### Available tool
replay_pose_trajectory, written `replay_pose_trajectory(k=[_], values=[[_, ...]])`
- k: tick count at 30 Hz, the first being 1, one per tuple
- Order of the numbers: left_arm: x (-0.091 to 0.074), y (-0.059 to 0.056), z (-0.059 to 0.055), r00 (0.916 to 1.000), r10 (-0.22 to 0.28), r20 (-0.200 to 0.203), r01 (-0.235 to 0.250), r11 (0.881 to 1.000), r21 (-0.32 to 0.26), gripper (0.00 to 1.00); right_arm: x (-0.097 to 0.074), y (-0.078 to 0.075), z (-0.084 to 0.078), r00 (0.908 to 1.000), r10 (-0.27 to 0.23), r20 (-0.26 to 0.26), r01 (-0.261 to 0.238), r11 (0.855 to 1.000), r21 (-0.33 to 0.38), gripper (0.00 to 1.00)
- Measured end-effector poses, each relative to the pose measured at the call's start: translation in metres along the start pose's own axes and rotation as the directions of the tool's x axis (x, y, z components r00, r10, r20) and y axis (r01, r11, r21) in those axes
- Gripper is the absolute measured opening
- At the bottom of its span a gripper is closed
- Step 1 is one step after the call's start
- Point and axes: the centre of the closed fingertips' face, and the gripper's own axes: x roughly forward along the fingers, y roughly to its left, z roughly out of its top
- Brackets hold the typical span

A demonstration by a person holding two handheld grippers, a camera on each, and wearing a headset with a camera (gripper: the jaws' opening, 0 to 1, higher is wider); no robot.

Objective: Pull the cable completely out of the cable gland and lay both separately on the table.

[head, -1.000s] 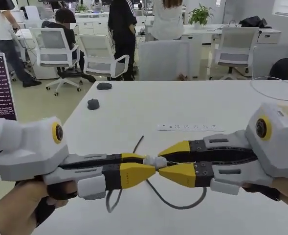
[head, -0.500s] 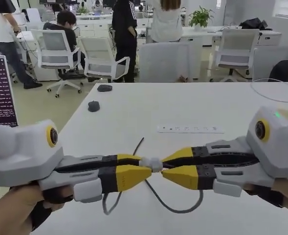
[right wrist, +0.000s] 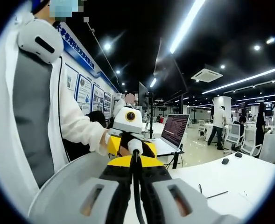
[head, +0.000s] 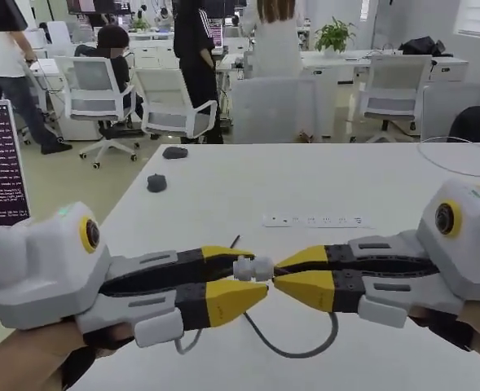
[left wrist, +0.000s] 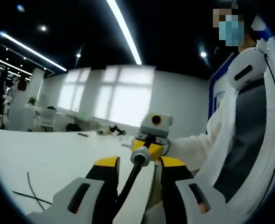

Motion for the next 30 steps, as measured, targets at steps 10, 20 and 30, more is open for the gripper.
replay_pose_trajectory(k=[10, 20, 30], values=[[0.005, -0.003, 0.003, 0.9993, -0.022, 0.029, 0.022, 1.000, 0.013, 0.17, -0.003, 0.003, 0.000, 1.0000, 0.007, -0.005, -0.007, 1.000, 0.011, 0.02], [0.001, 0.004, -0.003, 0.9993, -0.014, 0.033, 0.015, 0.999, -0.034, 0.17, -0.009, -0.002, -0.010, 0.9992, -0.009, -0.039, 0.009, 1.000, 0.021, 0.03], [-0.006, 0.011, -0.009, 0.9999, 0.006, 0.014, -0.006, 0.999, -0.037, 0.17, -0.024, -0.009, -0.023, 0.9972, -0.029, -0.068, 0.031, 0.999, 0.038, 0.03]])
